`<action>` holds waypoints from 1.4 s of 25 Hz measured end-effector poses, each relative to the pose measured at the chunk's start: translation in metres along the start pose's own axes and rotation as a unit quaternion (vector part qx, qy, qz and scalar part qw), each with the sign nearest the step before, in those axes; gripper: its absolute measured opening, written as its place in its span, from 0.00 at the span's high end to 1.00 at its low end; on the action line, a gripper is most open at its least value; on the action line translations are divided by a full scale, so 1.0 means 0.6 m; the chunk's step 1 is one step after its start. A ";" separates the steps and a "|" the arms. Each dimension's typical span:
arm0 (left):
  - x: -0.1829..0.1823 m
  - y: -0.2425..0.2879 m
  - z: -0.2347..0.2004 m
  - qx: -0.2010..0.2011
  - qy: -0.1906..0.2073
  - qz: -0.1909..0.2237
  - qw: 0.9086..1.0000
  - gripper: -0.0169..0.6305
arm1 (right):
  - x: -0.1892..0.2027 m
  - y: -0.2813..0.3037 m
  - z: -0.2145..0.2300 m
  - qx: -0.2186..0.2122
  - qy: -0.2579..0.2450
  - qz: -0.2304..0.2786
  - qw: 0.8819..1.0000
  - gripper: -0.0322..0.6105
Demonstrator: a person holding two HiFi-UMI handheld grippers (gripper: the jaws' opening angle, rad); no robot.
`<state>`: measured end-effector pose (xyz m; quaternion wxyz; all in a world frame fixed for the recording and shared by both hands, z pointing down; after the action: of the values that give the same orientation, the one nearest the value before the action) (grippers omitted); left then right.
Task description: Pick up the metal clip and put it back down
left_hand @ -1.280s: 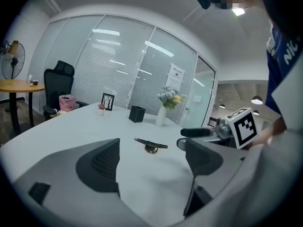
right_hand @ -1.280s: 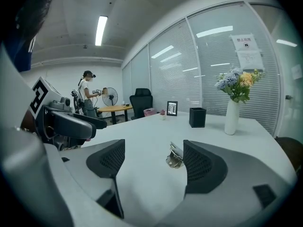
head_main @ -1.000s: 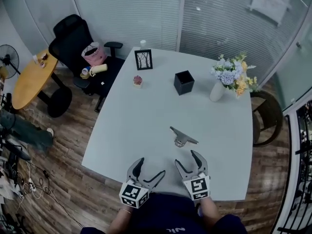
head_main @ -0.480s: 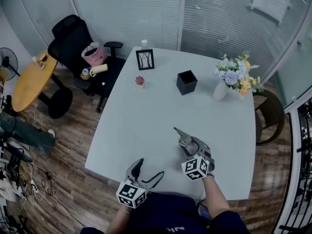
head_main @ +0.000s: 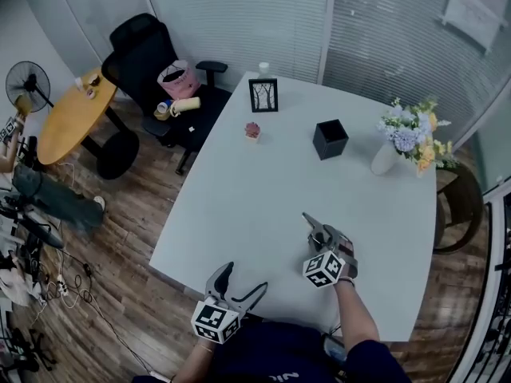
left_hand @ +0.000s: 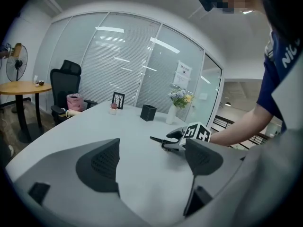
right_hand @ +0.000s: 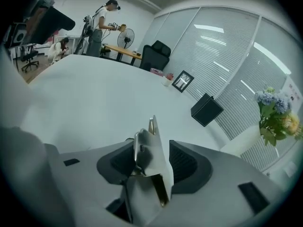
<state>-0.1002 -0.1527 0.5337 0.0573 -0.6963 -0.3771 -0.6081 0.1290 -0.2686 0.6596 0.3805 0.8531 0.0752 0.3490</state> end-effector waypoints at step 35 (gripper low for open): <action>-0.009 -0.011 0.002 0.032 0.007 0.036 0.999 0.30 | -0.107 -0.260 0.022 -0.014 0.292 0.202 0.935 0.78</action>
<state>-0.1029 -0.1497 0.5262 0.1036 -0.7029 -0.3709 -0.5980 0.1116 -0.1928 0.5095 0.2754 0.7056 0.0043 0.6528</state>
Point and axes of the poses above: the fingertips, and each gripper's own axes: y forward along the fingers, z to its right, x out of its underside, the point moved 5 cm from there along -y, backward along the fingers
